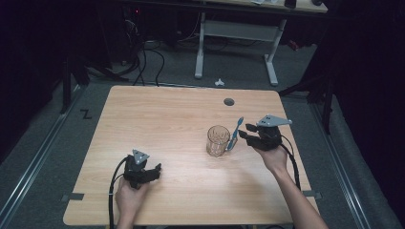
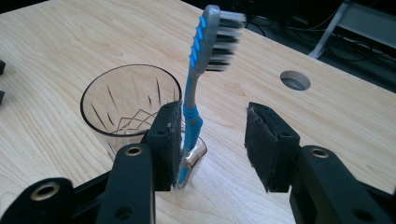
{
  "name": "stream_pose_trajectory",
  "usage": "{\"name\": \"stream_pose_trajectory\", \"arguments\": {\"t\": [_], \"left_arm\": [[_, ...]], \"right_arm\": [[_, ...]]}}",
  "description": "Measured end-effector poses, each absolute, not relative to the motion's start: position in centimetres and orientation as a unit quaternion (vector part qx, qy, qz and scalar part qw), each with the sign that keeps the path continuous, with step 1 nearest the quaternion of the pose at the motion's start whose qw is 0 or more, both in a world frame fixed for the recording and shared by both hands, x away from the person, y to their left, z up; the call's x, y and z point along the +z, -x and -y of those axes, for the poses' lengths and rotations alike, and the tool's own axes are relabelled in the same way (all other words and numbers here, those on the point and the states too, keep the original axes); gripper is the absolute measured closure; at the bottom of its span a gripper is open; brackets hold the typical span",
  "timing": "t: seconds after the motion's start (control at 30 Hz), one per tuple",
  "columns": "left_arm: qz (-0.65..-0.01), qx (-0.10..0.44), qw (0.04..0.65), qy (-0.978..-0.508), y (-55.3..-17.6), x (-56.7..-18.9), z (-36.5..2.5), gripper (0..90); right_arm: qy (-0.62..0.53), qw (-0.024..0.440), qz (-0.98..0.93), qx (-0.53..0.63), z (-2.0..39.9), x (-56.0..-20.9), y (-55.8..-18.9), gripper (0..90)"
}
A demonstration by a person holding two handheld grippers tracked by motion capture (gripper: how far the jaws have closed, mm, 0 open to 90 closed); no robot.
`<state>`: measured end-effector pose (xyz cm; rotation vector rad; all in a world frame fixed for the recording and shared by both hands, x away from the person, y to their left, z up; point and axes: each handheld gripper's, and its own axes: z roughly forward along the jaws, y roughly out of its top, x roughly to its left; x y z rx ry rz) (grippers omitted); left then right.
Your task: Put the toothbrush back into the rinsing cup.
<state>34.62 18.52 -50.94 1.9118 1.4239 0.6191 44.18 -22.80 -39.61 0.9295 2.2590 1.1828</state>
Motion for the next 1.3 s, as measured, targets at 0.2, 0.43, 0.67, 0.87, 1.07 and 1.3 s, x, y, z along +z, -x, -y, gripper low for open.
{"name": "stream_pose_trajectory", "arguments": {"t": [0.2,0.43,0.67,0.87,1.07,1.3], "left_arm": [[-0.545,0.237,0.333,-0.732,-34.6,-50.9,-18.5,24.9],[-0.545,0.237,0.333,-0.732,-34.6,-50.9,-18.5,24.9],[-0.545,0.237,0.333,-0.732,-34.6,-50.9,-18.5,24.9],[-0.545,0.237,0.333,-0.732,-34.6,-50.9,-18.5,24.9],[-0.545,0.237,0.333,-0.732,-34.6,-50.9,-18.5,24.9],[-0.545,0.237,0.332,-0.732,-34.6,-50.9,-18.5,24.9]], "right_arm": [[-0.341,0.211,-0.81,0.428,23.4,-39.8,-43.9,56.7],[-0.345,0.209,-0.805,0.434,24.0,-39.6,-43.4,57.3],[-0.343,0.21,-0.803,0.44,24.4,-39.5,-43.0,58.0],[-0.349,0.208,-0.799,0.443,24.8,-39.6,-42.7,58.4],[-0.356,0.201,-0.796,0.445,25.3,-40.1,-42.5,58.9],[-0.355,0.201,-0.794,0.451,25.6,-39.8,-42.0,59.8]]}}
